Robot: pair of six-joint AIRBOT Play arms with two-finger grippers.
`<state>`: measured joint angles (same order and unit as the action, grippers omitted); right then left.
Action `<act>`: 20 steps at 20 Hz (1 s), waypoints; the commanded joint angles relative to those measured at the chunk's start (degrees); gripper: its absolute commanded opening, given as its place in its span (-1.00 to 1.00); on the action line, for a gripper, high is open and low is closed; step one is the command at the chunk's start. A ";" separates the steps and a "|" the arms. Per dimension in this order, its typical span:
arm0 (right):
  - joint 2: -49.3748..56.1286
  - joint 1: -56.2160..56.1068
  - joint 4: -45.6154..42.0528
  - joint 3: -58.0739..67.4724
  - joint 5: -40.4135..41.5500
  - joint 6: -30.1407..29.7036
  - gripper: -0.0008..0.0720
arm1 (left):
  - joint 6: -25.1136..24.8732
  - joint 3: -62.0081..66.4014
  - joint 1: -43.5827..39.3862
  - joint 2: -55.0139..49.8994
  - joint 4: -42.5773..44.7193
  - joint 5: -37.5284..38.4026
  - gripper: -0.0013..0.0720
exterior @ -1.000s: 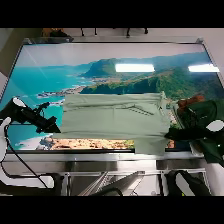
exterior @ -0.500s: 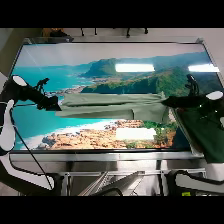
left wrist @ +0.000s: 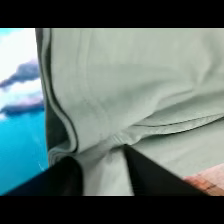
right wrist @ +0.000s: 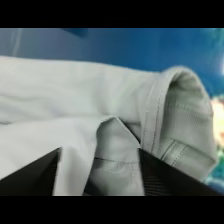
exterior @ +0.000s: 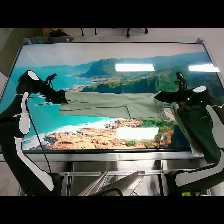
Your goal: Fold the shirts.
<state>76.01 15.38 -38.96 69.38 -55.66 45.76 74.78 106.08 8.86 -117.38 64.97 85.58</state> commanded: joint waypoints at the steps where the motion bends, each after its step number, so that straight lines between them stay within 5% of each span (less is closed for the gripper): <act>1: -2.05 2.60 -2.03 2.60 -1.40 0.35 0.92 | 0.72 6.10 -0.50 -1.53 -1.77 2.12 0.92; 17: 10.45 3.30 3.67 2.58 -12.26 -0.61 0.95 | 2.49 11.65 -3.30 0.39 -19.89 4.02 0.91; 18: 10.47 2.93 3.69 2.58 -12.31 -0.61 0.95 | 2.19 11.65 -4.50 0.39 -19.89 3.39 0.72; 20: 10.49 1.90 3.74 2.58 -12.07 -0.61 0.94 | 2.19 11.65 -7.26 0.39 -19.89 0.66 -0.87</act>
<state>86.08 18.41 -35.38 72.01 -67.51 45.74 77.36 117.67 4.51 -117.01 46.09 88.90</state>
